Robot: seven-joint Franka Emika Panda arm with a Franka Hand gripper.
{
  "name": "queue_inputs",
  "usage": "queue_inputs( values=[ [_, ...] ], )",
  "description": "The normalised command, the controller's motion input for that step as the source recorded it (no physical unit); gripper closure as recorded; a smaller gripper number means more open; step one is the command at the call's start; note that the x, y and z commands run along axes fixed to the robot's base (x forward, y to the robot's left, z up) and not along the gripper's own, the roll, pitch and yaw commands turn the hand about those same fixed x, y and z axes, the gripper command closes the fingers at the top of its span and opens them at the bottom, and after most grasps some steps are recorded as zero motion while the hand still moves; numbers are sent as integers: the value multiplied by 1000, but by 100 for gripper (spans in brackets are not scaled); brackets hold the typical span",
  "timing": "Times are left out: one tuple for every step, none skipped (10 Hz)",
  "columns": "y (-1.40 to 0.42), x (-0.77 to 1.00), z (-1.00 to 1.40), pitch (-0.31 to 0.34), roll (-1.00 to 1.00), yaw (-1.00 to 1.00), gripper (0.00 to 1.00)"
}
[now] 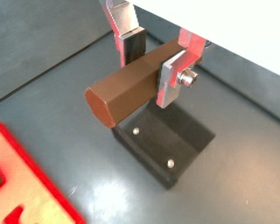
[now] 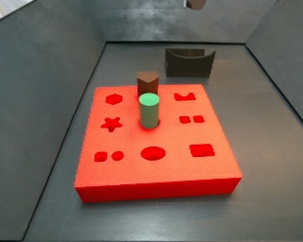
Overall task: Pick up the hexagon object. Move up. Place the hexagon object on the fixture. Regrasp the hexagon object. Move to above the board. Insert the hexagon object.
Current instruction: Place the hexagon object on the fixture.
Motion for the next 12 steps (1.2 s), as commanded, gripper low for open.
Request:
queue_inputs(
  values=[
    [53,99,-5,77,-1000,-13,100],
    [45,65,-13,83,-1000,-27,100],
    [44,68,-14,91,-1000,-40,100],
    [47,75,-12,104,-1000,-55,100],
    [47,84,-16,119,-1000,-72,100],
    [48,89,-21,133,-1000,-94,100],
    [48,90,-27,124,-824,-112,100],
    [47,87,-24,105,-658,-122,100],
    [52,83,-22,81,-430,-126,100],
    [38,80,-19,63,-282,-122,100],
    [29,71,-10,42,-206,-114,100],
    [133,127,-1000,265,-1000,-117,100]
  ],
)
